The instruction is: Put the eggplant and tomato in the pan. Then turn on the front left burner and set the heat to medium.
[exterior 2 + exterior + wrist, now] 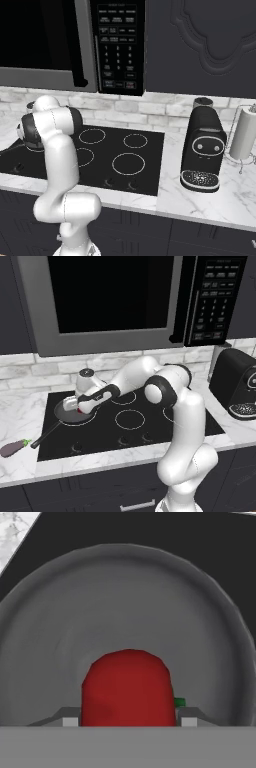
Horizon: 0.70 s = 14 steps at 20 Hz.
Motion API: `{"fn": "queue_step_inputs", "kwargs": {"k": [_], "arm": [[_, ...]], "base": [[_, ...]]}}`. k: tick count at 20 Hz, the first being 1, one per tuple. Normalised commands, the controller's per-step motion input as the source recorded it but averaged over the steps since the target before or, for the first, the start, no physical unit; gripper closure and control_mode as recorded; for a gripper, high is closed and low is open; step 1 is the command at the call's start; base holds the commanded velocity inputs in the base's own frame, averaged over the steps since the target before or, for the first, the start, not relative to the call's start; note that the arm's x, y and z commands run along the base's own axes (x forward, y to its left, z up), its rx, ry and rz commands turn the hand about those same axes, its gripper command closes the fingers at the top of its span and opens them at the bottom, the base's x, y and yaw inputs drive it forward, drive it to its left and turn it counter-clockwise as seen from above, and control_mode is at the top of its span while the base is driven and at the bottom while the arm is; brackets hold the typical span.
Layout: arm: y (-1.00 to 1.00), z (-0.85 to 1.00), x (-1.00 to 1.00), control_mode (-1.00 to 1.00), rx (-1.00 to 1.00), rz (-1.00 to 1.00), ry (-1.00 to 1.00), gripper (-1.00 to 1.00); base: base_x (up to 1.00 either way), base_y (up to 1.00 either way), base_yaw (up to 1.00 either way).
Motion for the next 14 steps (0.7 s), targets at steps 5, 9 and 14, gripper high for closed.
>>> {"fn": "queue_step_inputs", "kwargs": {"k": [5,9,14], "arm": [[0.0,0.0,0.01,-1.0,0.0,0.0,0.0,-1.0],[0.0,0.0,0.0,-1.0,0.0,0.0,0.0,-1.0],[0.17,0.16,0.0,-1.0,0.0,0.0,0.0,-1.0]], "base": [[0.0,0.0,0.0],[0.0,0.0,0.0],[0.0,0.0,0.0]]}}
